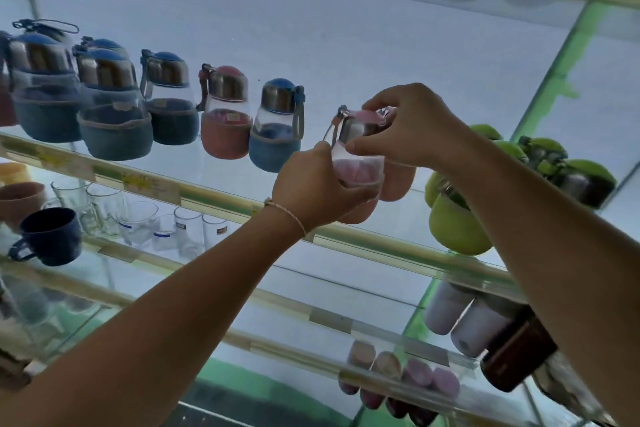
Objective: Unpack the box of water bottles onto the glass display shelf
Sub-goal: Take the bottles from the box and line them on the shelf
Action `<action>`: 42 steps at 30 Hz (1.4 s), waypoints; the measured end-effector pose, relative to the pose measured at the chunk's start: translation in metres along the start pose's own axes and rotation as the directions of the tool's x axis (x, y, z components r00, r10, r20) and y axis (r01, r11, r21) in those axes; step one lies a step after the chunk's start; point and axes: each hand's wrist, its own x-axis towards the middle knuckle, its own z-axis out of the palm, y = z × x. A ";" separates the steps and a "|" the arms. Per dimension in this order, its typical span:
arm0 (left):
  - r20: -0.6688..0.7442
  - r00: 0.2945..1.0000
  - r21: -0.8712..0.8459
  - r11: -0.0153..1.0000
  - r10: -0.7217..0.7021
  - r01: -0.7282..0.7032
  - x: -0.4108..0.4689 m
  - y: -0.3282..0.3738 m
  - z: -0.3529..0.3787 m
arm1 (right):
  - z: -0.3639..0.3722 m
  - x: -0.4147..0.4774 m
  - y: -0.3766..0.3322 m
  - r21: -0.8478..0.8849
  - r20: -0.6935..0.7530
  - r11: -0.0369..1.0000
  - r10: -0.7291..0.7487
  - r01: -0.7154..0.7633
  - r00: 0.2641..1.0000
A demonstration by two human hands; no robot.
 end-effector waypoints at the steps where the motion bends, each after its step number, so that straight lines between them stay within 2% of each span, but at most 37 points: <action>1: 0.005 1.000 -0.011 1.000 0.008 -0.008 0.001 0.004 0.003 | -0.005 0.000 0.003 -0.030 0.006 1.000 -0.002 0.002 1.000; 5: 0.008 1.000 -0.017 0.999 0.027 -0.027 0.002 0.016 0.017 | -0.019 -0.002 0.011 -0.104 0.041 0.995 0.013 -0.008 0.999; 12: -0.013 0.998 -0.038 0.998 0.059 -0.059 0.000 0.027 0.028 | -0.029 -0.007 0.021 -0.131 0.058 0.991 0.018 -0.011 0.998; 25: -0.003 0.999 -0.034 0.998 0.049 -0.049 -0.007 0.041 0.036 | -0.042 -0.024 0.025 -0.183 0.047 0.983 0.014 -0.005 0.999; 35: 0.033 0.999 -0.018 0.999 0.029 -0.029 -0.008 0.043 0.040 | -0.045 -0.025 0.026 -0.288 0.072 0.957 0.000 0.021 0.997; 39: 0.158 0.987 -0.052 0.998 0.026 -0.018 -0.004 0.036 0.027 | -0.062 -0.016 0.026 -0.246 0.181 0.969 0.062 -0.016 0.981; 42: 0.218 0.975 -0.105 0.993 -0.032 0.056 0.011 0.020 0.008 | -0.078 -0.001 0.028 -0.146 0.163 0.985 0.113 -0.089 0.980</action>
